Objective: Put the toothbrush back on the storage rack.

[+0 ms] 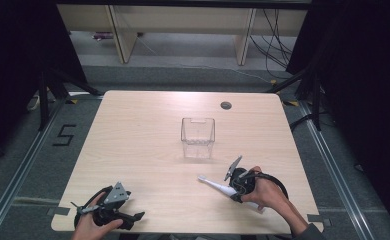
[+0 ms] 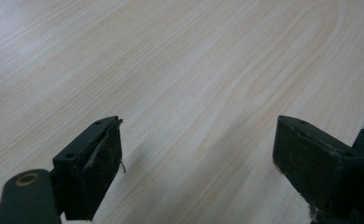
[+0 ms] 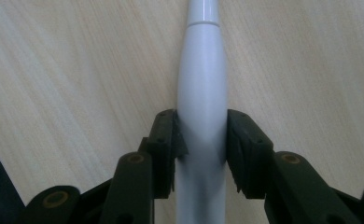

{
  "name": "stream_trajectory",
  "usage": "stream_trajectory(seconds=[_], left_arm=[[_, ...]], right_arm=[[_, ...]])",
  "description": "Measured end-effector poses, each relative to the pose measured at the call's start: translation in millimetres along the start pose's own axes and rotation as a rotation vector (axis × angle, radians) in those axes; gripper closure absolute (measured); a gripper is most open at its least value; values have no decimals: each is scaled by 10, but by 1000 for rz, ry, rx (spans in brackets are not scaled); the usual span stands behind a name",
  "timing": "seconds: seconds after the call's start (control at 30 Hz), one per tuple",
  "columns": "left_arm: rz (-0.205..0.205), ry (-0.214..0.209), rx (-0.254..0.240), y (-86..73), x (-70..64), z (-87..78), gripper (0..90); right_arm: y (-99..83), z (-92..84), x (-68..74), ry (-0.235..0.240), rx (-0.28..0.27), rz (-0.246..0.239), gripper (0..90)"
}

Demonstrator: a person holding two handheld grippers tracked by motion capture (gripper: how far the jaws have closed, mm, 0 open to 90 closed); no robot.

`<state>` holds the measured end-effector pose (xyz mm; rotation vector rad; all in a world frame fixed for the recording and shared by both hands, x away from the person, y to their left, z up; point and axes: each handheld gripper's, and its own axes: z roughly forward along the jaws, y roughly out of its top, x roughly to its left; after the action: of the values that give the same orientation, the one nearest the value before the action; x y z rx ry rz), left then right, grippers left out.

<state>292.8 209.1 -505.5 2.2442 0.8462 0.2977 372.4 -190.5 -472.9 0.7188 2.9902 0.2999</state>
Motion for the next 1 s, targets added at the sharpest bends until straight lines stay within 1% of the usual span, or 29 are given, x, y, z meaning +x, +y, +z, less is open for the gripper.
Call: stream_trajectory(seconds=[0.1, 0.13, 0.2, 0.3, 0.37, 0.43, 0.47, 0.5, 0.6, 0.63, 0.67, 0.7, 0.73, 0.8, 0.83, 0.87, 0.9, 1.0], left_arm=[[-1, 2, 4, 3, -5, -6, 153], [-2, 0, 3, 3, -7, -3, 153], [-1, 3, 5, 3, -5, -2, 153], [2, 2, 5, 2, -4, -4, 153], [-2, 0, 2, 2, -7, -3, 153], [1, 1, 3, 2, -5, -3, 153], [1, -7, 2, 1, -9, -5, 153], [-3, -5, -1, 1, -11, -3, 153], [-3, -5, 0, 3, -11, -4, 153], [-2, -6, 0, 1, -11, -2, 153], [-2, -6, 0, 1, -11, -2, 153], [-3, -6, 0, 1, -11, -1, 153], [1, 1, 3, 1, -5, 0, 153], [3, 1, 7, 1, -5, 0, 153], [-3, 1, 4, 1, -10, 3, 153], [2, -11, 4, 2, -11, -4, 153], [-2, -7, -2, 2, -12, -3, 153], [-1, 3, 3, 2, -5, -4, 153]], right_arm=[[14, 19, -10, 5, 15, 7, 655], [26, 28, -14, 8, 28, 1, 656], [34, 31, -17, 9, 33, -4, 657], [67, 29, -15, 10, 62, -3, 659], [74, 32, -19, 10, 65, -12, 660], [92, 48, -25, 2, 80, -13, 661], [96, 45, -37, -1, 96, -13, 661], [112, 38, -24, 7, 106, -6, 662], [120, 43, -28, -3, 112, -13, 663], [138, 42, -17, 15, 117, -5, 663], [138, 42, -17, 15, 117, -5, 663], [149, 37, -16, -5, 145, 2, 664], [149, 37, -16, -5, 145, 2, 664], [165, 42, -3, -7, 153, 4, 665], [168, 51, -4, -18, 150, -14, 665], [167, 57, -11, -17, 147, -23, 665], [168, 59, -16, -19, 144, -33, 665], [165, 57, -9, -19, 145, -19, 666]])
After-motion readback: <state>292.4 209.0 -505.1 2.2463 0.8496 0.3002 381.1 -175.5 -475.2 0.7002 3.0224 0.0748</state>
